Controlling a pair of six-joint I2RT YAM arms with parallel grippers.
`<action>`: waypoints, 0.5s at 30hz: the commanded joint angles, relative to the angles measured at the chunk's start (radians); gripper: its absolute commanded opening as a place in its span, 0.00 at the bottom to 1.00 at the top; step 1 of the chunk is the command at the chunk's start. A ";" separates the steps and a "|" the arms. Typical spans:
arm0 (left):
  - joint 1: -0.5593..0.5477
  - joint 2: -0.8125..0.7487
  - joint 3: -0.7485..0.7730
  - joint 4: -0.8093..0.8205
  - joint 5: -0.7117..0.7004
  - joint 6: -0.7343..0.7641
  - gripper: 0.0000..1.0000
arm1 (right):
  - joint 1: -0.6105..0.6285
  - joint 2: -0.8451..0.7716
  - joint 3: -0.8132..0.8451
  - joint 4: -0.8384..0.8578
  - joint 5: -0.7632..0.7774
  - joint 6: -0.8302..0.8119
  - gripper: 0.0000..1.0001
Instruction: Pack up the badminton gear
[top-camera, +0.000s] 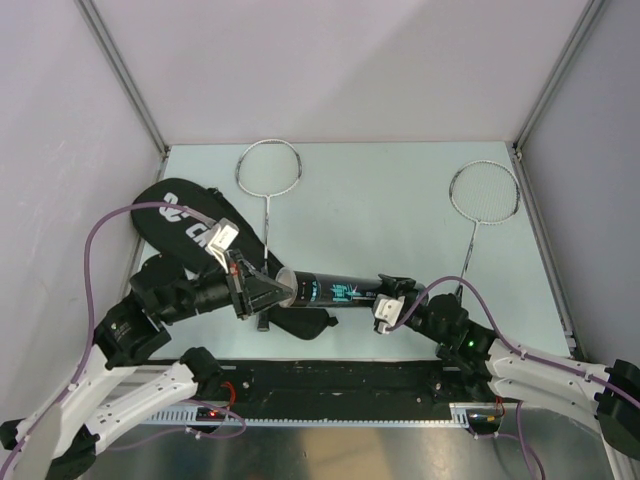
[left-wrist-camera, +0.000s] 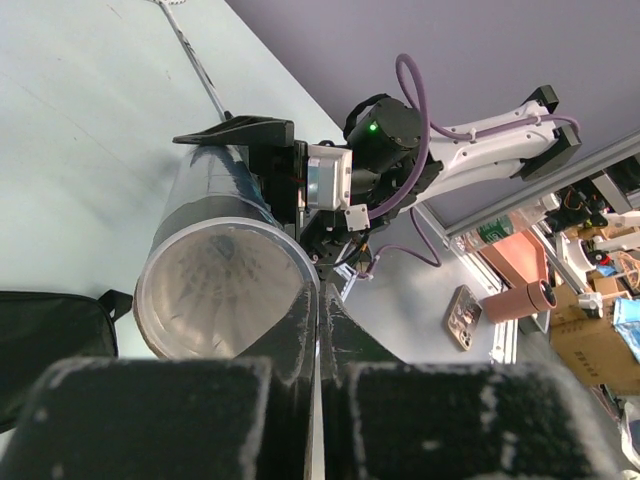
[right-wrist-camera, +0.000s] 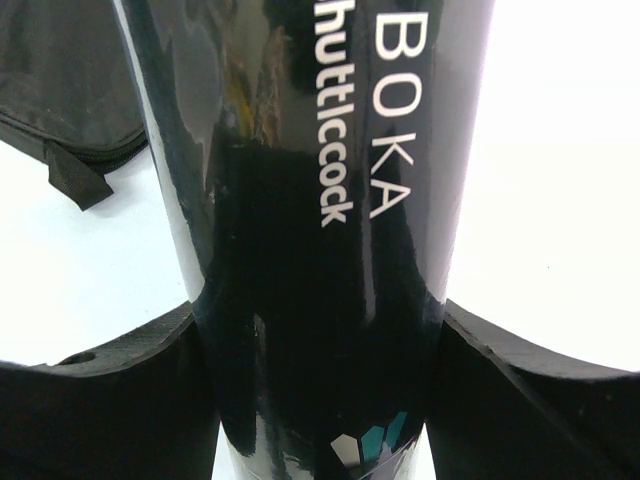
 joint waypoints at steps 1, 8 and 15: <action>-0.001 -0.001 -0.006 0.049 0.025 -0.019 0.00 | 0.006 -0.022 0.024 0.110 0.025 0.014 0.23; -0.001 0.002 -0.016 0.053 0.029 -0.024 0.00 | 0.007 -0.025 0.018 0.118 0.030 0.018 0.23; -0.001 0.013 -0.015 0.061 0.050 -0.018 0.00 | 0.007 -0.017 0.015 0.126 0.026 0.020 0.23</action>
